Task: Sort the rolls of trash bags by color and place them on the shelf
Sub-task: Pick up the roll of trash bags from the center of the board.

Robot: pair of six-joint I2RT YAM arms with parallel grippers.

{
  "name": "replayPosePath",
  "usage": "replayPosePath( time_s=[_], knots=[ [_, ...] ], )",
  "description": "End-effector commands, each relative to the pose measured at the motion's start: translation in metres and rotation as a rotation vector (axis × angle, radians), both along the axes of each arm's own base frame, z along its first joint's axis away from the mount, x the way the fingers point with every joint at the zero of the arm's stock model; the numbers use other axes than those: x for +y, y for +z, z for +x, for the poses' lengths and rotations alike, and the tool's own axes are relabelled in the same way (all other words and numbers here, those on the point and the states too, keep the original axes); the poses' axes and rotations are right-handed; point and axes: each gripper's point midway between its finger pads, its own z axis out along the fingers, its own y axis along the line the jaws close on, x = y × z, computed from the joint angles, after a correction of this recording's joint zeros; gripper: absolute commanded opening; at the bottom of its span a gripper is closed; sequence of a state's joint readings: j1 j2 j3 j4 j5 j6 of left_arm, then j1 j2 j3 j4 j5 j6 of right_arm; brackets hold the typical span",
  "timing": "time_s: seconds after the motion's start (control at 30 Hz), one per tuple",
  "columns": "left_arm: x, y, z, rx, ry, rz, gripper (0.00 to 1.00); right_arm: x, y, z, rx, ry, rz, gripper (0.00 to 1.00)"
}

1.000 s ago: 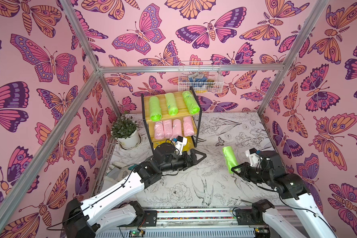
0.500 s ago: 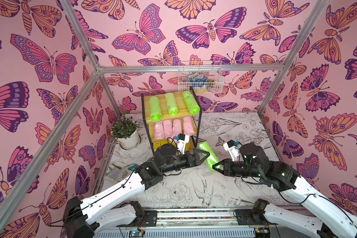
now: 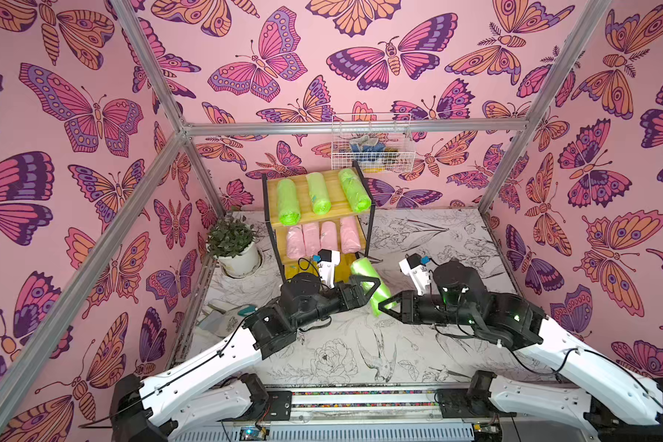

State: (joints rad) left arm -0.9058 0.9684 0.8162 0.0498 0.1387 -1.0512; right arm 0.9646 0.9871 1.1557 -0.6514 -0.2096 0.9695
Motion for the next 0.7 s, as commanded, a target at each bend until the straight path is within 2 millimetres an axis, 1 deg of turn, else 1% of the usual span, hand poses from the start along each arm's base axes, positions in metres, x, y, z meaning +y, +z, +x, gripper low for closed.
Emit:
replayPosePath(
  time_s=[0.0, 0.1, 0.2, 0.3, 0.4, 0.5, 0.57, 0.6, 0.63, 0.67],
  knots=[
    [0.016, 0.001, 0.003, -0.042, 0.069, 0.010, 0.94, 0.010, 0.025, 0.000, -0.051, 0.004, 0.062, 0.00],
    [0.027, 0.002, 0.003, -0.052, 0.108, -0.004, 0.86, 0.018, 0.019, -0.004, -0.044, 0.022, 0.046, 0.00],
    [0.034, 0.001, 0.001, -0.052, 0.131, -0.027, 0.74, 0.030, 0.016, -0.007, -0.043, 0.045, 0.046, 0.00],
    [0.033, -0.006, 0.001, -0.031, 0.125, -0.029, 0.63, 0.042, 0.015, -0.006, -0.039, 0.055, 0.050, 0.00],
    [0.027, -0.010, -0.001, -0.013, 0.102, -0.031, 0.51, 0.053, 0.013, -0.006, -0.031, 0.067, 0.037, 0.00],
    [0.028, -0.009, -0.001, -0.013, 0.102, -0.037, 0.32, 0.057, 0.011, -0.006, -0.027, 0.070, 0.010, 0.00],
    [0.032, -0.008, -0.002, -0.010, 0.111, -0.040, 0.14, 0.053, 0.010, -0.004, -0.030, 0.052, -0.008, 0.00],
    [0.034, -0.009, -0.002, -0.005, 0.118, -0.035, 0.02, 0.051, 0.010, -0.004, -0.035, 0.048, -0.018, 0.07],
    [0.037, -0.011, -0.002, 0.004, 0.127, -0.026, 0.00, 0.048, 0.010, -0.004, -0.042, 0.044, -0.033, 0.23],
    [0.038, -0.012, -0.003, 0.007, 0.129, -0.019, 0.00, 0.045, 0.009, -0.004, -0.047, 0.043, -0.046, 0.40]
  ],
)
